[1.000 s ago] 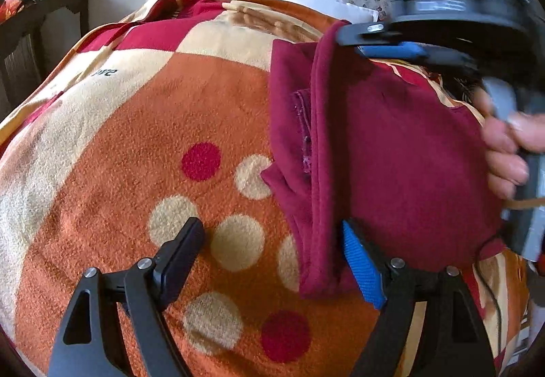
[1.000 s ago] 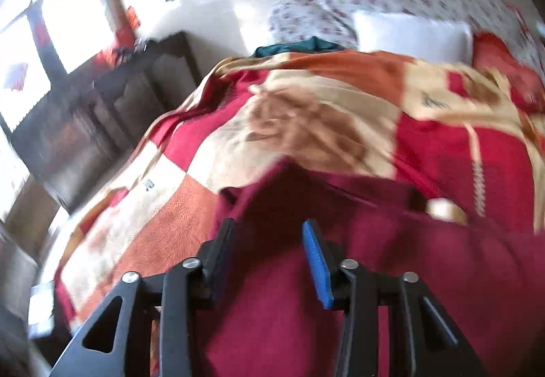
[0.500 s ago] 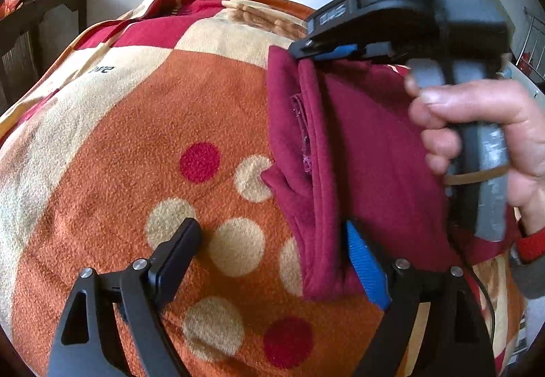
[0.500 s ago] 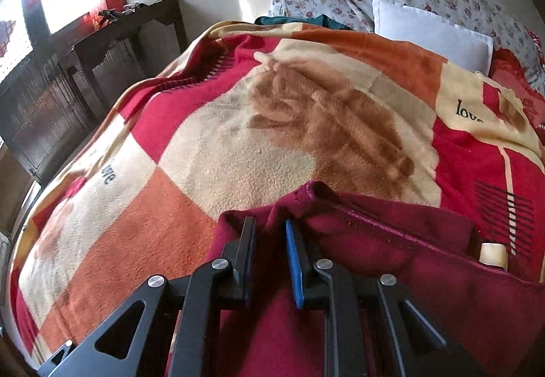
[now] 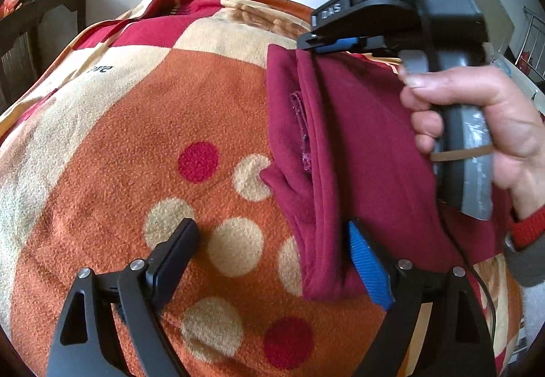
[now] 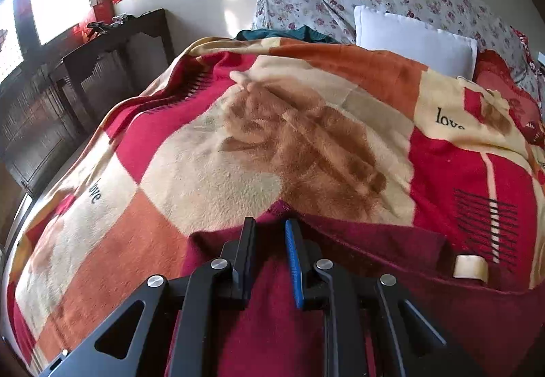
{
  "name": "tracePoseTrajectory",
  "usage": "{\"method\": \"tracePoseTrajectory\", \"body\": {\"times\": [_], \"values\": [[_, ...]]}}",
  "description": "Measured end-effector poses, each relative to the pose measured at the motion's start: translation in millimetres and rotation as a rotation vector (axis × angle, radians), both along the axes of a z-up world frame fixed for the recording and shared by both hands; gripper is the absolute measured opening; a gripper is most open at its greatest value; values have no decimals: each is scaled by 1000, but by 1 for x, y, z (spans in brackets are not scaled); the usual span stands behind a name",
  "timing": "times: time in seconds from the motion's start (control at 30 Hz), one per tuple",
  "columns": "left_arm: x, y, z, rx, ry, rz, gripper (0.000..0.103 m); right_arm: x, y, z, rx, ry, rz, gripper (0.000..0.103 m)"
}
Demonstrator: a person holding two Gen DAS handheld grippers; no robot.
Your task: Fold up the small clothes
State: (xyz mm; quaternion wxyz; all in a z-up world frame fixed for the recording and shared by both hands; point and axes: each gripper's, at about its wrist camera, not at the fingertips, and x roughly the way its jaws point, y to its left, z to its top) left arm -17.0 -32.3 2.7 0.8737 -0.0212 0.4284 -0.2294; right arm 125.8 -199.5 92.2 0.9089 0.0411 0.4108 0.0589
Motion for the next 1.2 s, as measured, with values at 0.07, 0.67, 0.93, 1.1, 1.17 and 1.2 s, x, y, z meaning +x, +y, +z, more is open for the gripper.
{"method": "tracePoseTrajectory", "body": {"times": [0.07,0.67,0.93,1.1,1.17,1.2], "values": [[1,-1,0,2,1,-3,89,6,3,-3,6,12,15,19],[5,20,2,-119,19,53,90,-16,45,-3,-48,118,83,84],[6,19,1,-110,16,54,91,-24,58,-19,-245,42,43,33],[8,17,3,-113,1,58,91,-46,19,9,-2,-2,40,17],[9,18,8,-151,-11,64,91,-60,9,20,42,-37,35,16],[9,19,11,-163,-16,62,91,-67,2,25,69,-52,29,16]]}}
